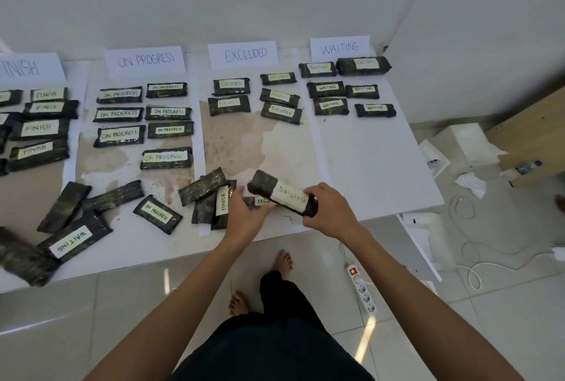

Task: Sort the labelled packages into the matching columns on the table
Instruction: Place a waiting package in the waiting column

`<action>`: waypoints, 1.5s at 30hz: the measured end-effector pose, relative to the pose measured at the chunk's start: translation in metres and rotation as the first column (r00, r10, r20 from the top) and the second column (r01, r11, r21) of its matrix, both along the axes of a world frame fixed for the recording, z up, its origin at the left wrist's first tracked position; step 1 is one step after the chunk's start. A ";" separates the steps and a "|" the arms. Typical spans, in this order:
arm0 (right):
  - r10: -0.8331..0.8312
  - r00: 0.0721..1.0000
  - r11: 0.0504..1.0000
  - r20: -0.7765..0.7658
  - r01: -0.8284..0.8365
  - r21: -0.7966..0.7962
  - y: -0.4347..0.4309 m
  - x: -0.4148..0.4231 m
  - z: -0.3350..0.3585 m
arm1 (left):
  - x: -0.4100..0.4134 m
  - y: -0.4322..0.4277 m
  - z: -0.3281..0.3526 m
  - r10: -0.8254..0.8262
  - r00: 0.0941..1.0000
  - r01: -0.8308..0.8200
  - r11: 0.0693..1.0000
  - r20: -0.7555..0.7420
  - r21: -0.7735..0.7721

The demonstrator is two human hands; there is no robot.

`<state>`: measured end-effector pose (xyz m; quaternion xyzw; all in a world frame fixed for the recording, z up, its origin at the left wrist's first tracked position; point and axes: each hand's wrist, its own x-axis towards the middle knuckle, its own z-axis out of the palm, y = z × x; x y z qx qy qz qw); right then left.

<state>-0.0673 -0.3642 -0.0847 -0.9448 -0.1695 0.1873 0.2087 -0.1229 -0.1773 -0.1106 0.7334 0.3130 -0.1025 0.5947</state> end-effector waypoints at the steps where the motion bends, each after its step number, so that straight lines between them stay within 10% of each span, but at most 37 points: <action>1: -0.037 0.999 0.999 -0.008 0.038 0.034 0.003 -0.002 0.004 | 0.002 -0.003 0.004 0.006 1.000 -0.009 0.991 -0.024 -0.132; 11: -0.145 0.978 0.968 -0.152 0.172 0.184 0.015 -0.003 0.023 | 0.031 -0.024 0.019 0.036 0.999 -0.042 0.918 -0.021 -0.395; 19: 0.069 0.970 0.996 0.235 -0.055 -0.065 -0.026 0.077 0.042 | 0.102 -0.031 0.043 -0.351 0.936 0.351 0.929 0.023 -0.117; 27: 0.393 0.830 0.909 0.396 -0.287 -0.302 -0.064 0.153 0.016 | 0.195 -0.066 0.032 -0.725 0.684 0.728 0.674 -0.075 0.126; 45: 0.120 0.968 0.950 0.219 -0.048 -0.310 -0.143 0.268 -0.054 | 0.301 -0.130 -0.047 -0.754 0.656 0.592 0.527 0.015 0.611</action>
